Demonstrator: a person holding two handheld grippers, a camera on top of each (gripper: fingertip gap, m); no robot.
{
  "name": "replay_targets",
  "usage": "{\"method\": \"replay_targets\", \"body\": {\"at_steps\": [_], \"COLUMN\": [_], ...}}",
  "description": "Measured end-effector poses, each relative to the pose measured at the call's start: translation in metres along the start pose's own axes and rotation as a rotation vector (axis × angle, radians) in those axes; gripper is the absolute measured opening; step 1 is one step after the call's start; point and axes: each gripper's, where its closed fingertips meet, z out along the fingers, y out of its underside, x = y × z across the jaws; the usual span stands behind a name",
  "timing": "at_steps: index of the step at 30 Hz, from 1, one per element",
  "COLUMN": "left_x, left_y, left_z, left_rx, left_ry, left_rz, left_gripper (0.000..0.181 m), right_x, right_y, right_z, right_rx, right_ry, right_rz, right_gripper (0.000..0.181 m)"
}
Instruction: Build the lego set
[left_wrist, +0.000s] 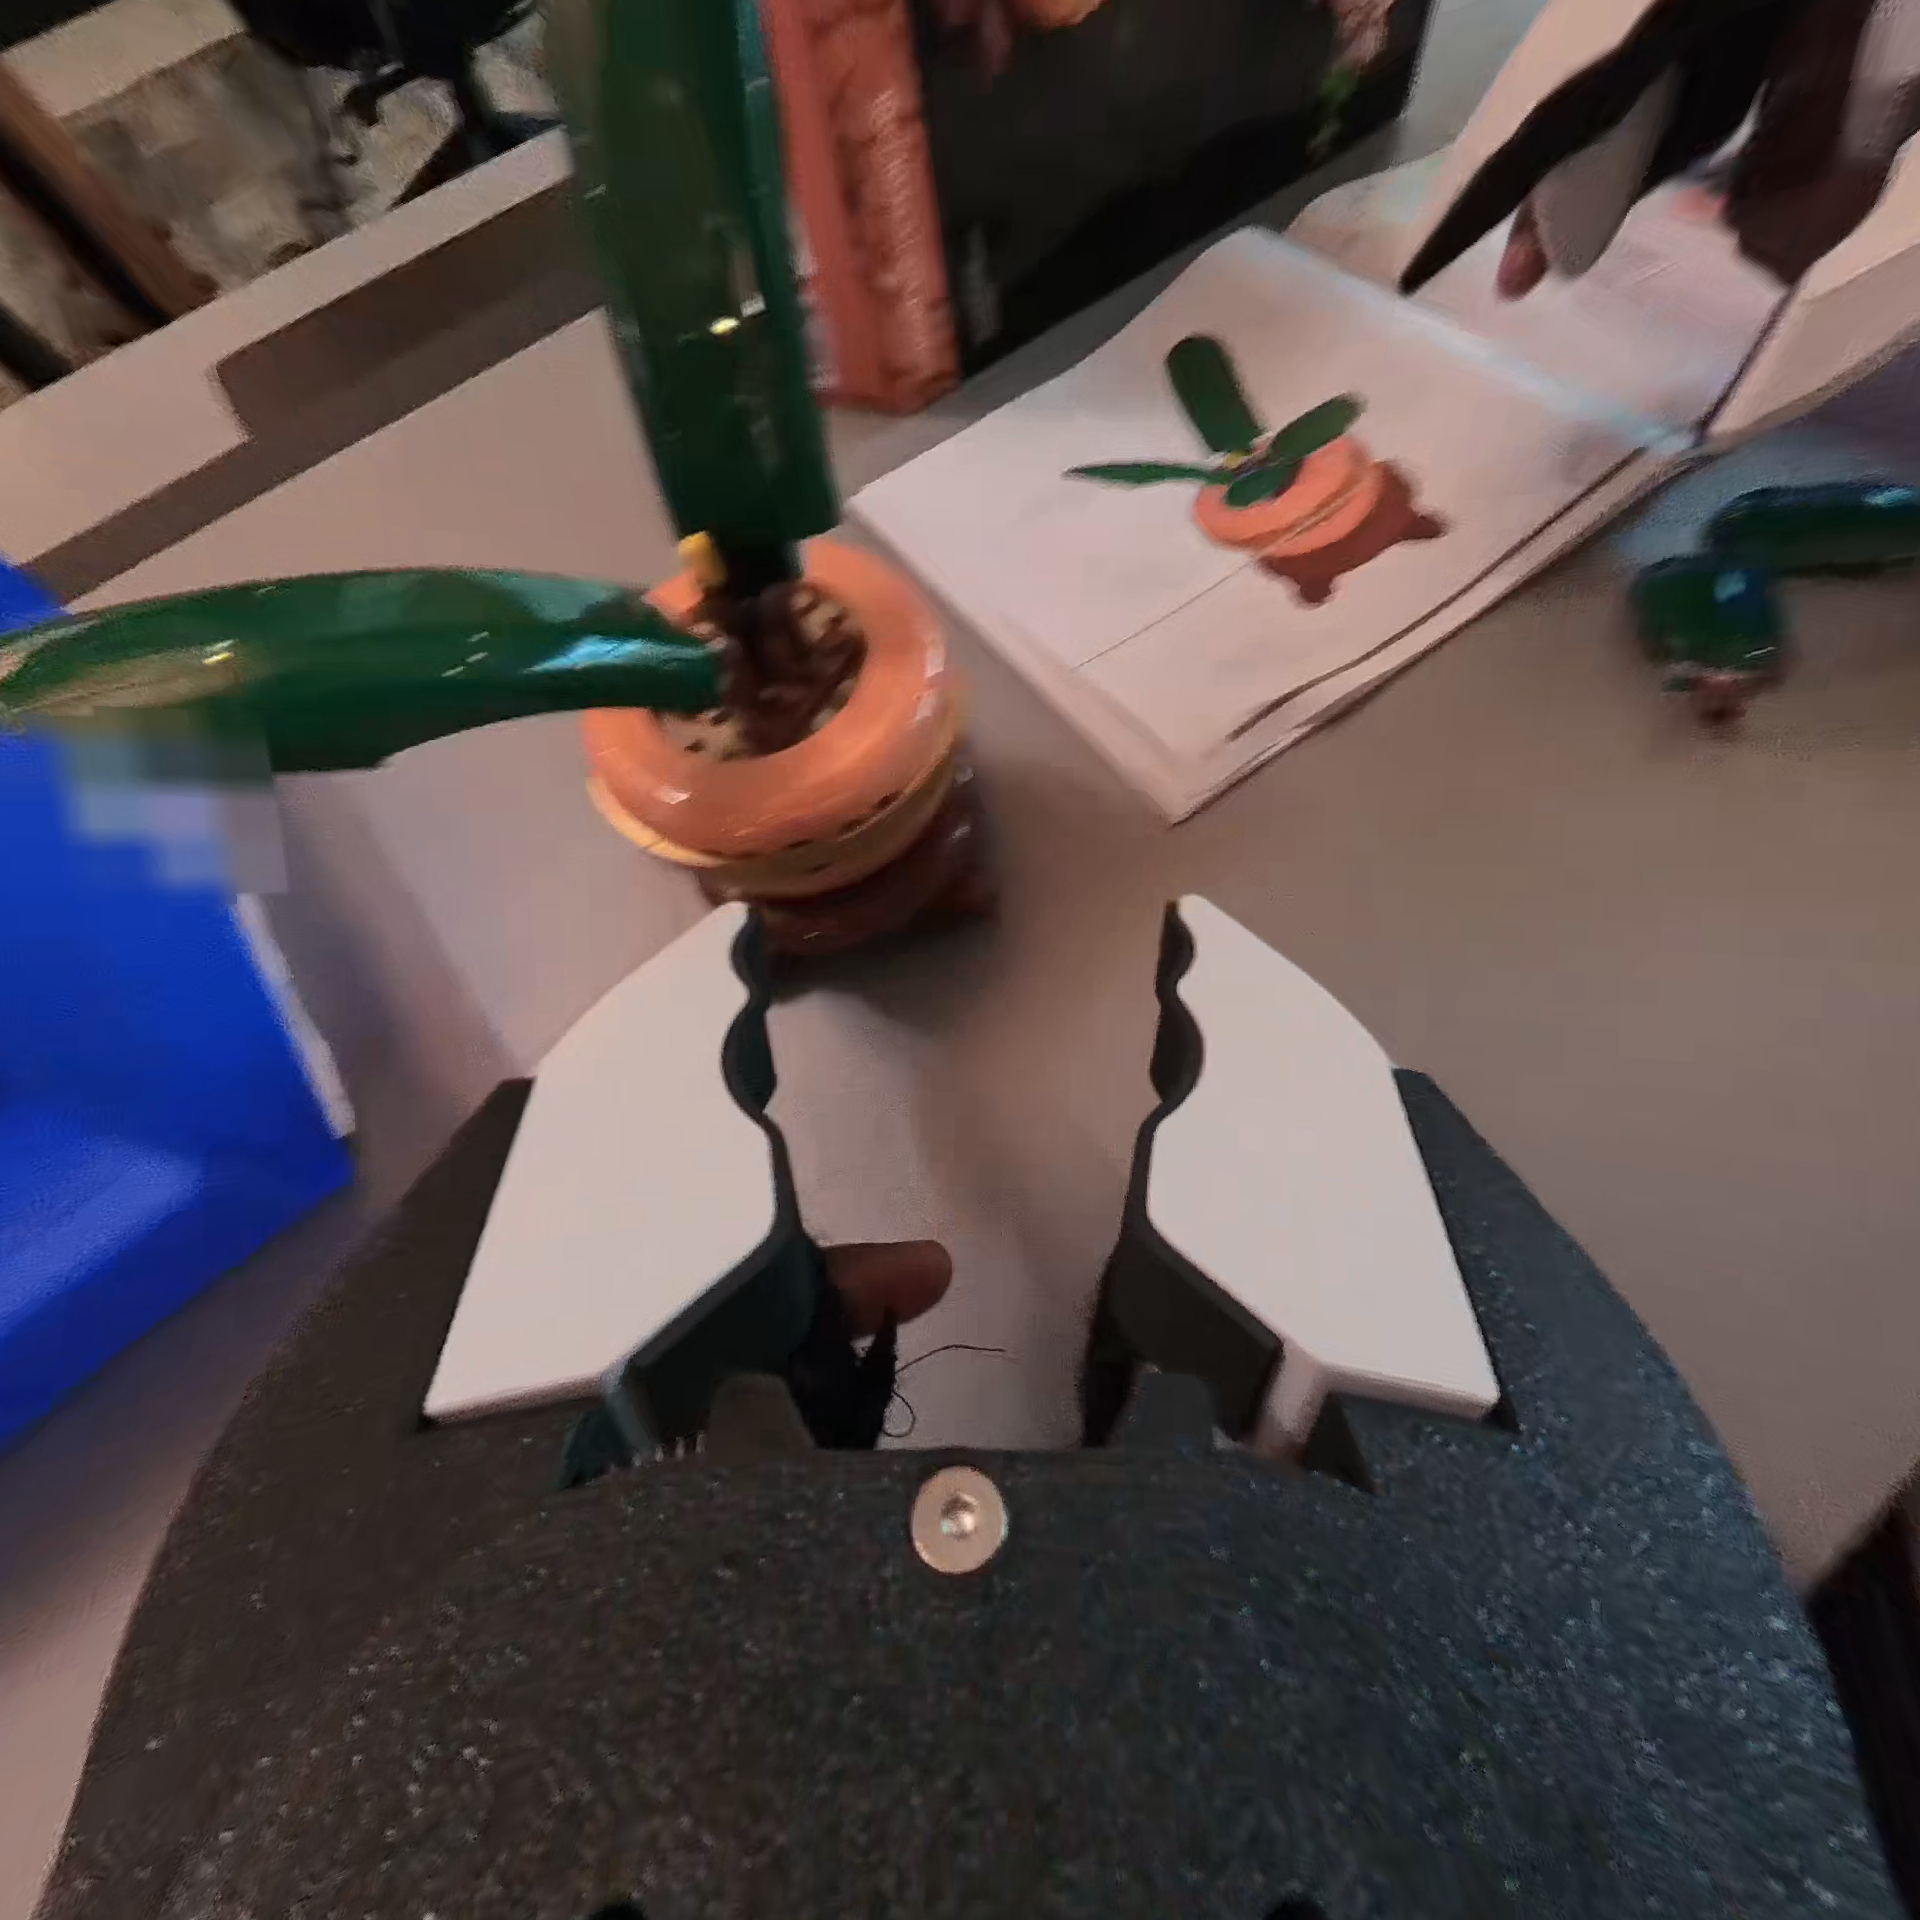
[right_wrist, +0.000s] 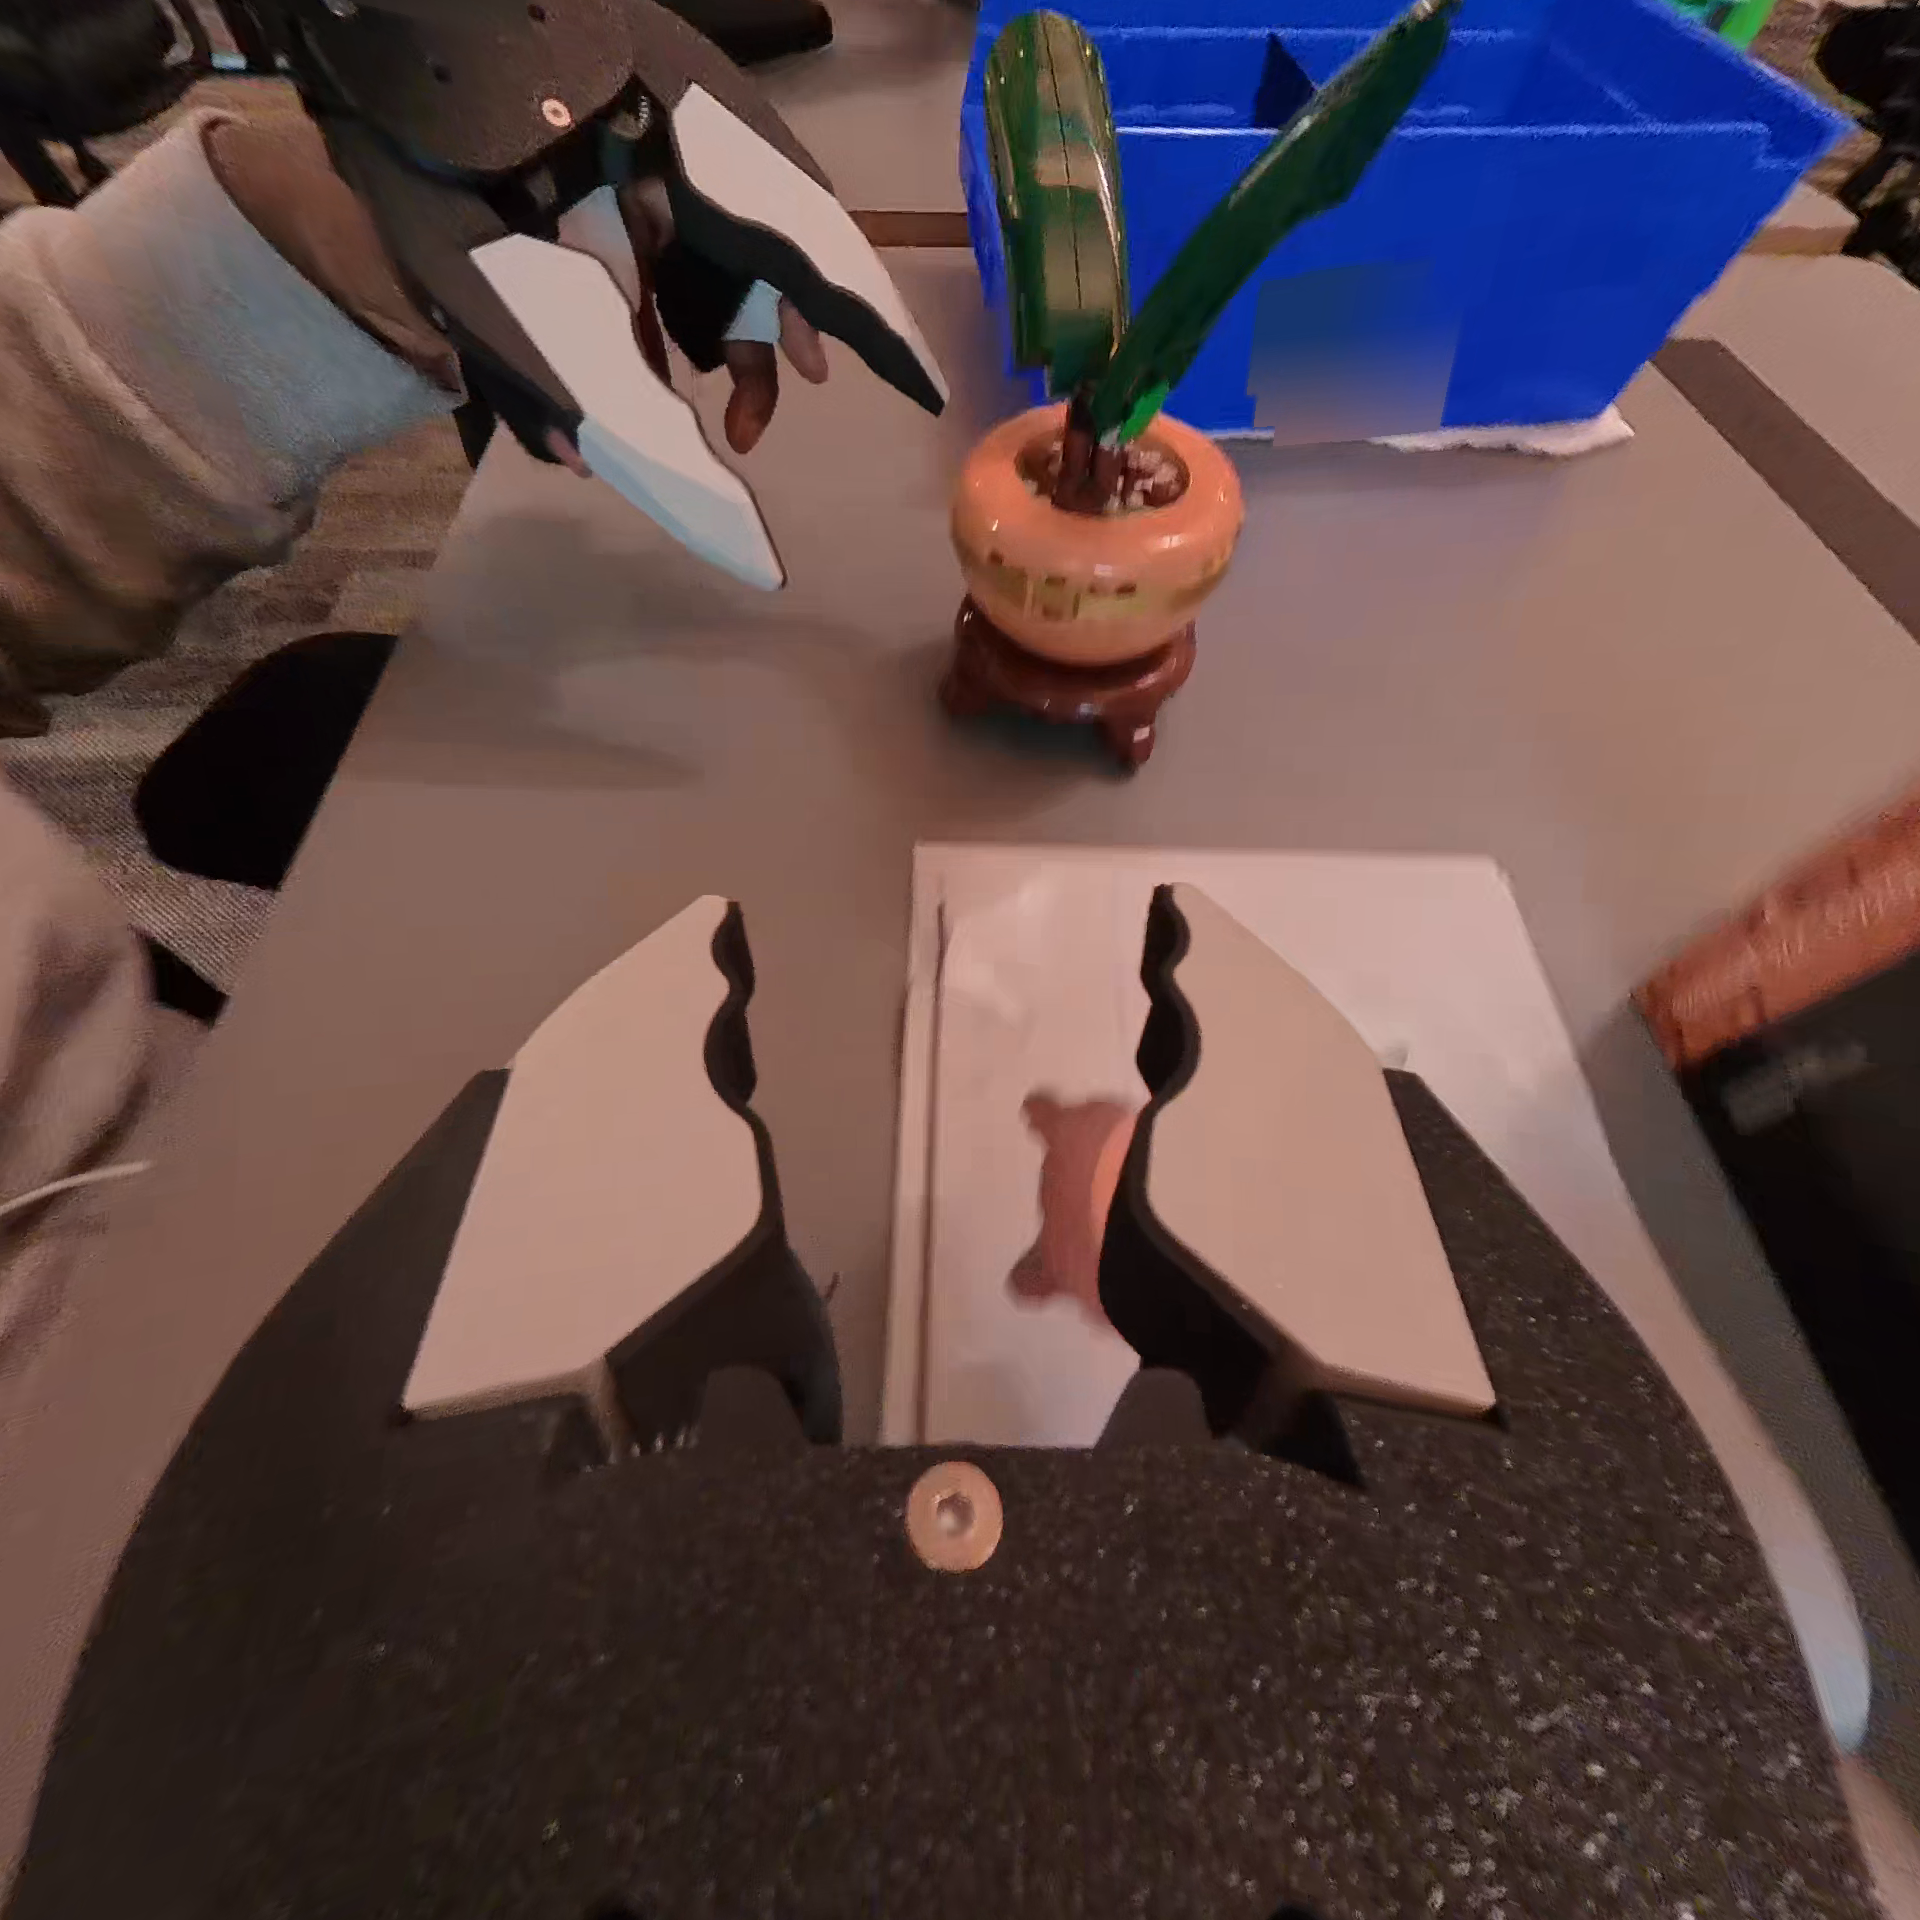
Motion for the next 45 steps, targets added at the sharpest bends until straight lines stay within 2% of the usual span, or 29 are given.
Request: {"method": "replay_targets", "body": {"at_steps": [3,7,10,12,13,18,23,29,36,45], "left_x": [-0.024,-0.030,-0.032,-0.033,-0.033,-0.016,0.012,0.064,0.106,0.127], "left_y": [0.005,0.004,0.002,-0.001,-0.001,0.003,0.013,0.013,0.000,-0.009], "left_z": [0.009,0.032,0.044,0.047,0.047,0.035,0.012,-0.004,0.004,0.012], "left_rx": [0.004,0.041,0.075,0.098,0.102,0.104,0.094,0.096,0.108,0.145], "left_ry": [-0.026,0.107,0.154,0.163,0.166,0.187,0.219,0.255,0.237,0.261], "left_rz": [0.013,0.026,0.074,0.075,0.076,0.103,0.123,0.153,0.168,0.211], "left_gripper": [0.087,0.089,0.083,0.073,0.069,0.066,0.066,0.066,0.064,0.060], "right_x": [0.020,0.047,0.051,0.043,0.042,0.022,-0.017,-0.054,-0.065,-0.066], "right_y": [-0.015,-0.015,-0.023,-0.030,-0.029,-0.024,-0.019,-0.002,0.017,0.027], "right_z": [0.047,0.100,0.118,0.119,0.119,0.109,0.098,0.061,0.022,0.001], "right_rx": [-0.014,-0.057,-0.006,0.026,0.011,-0.056,-0.108,-0.126,-0.102,-0.090], "right_ry": [-0.043,-0.081,-0.106,-0.146,-0.138,-0.159,-0.129,-0.155,-0.183,-0.185], "right_rz": [-0.050,-0.034,-0.032,-0.067,-0.093,-0.145,-0.142,-0.162,-0.177,-0.190], "right_gripper": [0.079,0.084,0.082,0.067,0.067,0.065,0.064,0.060,0.060,0.059]}}
